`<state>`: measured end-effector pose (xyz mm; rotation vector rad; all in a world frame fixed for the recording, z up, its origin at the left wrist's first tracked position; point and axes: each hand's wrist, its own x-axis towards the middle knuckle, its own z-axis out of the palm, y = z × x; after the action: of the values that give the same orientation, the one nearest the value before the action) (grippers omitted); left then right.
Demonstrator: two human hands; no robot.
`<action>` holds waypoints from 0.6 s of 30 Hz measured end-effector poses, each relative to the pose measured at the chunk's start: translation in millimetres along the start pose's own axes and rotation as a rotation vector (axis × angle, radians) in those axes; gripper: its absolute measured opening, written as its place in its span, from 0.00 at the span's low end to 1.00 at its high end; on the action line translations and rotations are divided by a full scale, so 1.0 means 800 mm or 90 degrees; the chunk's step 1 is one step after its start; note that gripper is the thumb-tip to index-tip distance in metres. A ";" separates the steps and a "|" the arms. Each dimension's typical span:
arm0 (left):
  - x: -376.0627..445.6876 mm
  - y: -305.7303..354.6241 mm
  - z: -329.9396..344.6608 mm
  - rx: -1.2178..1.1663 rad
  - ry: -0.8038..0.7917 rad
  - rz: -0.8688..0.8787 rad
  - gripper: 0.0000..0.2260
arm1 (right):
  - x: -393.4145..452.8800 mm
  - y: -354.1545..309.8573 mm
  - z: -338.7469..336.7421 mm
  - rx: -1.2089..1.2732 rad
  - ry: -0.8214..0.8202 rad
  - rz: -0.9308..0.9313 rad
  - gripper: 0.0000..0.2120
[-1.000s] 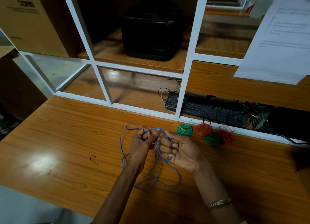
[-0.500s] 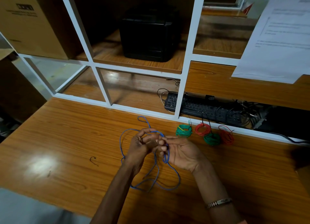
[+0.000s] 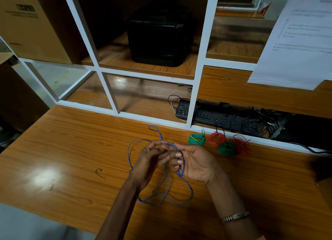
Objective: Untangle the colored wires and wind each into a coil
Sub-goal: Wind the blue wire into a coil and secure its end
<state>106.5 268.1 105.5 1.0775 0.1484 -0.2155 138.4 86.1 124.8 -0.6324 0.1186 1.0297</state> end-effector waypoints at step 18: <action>0.007 0.008 0.011 0.086 0.162 0.047 0.12 | 0.003 0.003 0.033 -0.073 0.043 -0.091 0.14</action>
<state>113.4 262.5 114.2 1.2408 0.3249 -0.0216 132.5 103.3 144.3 -0.7701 0.0722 0.8811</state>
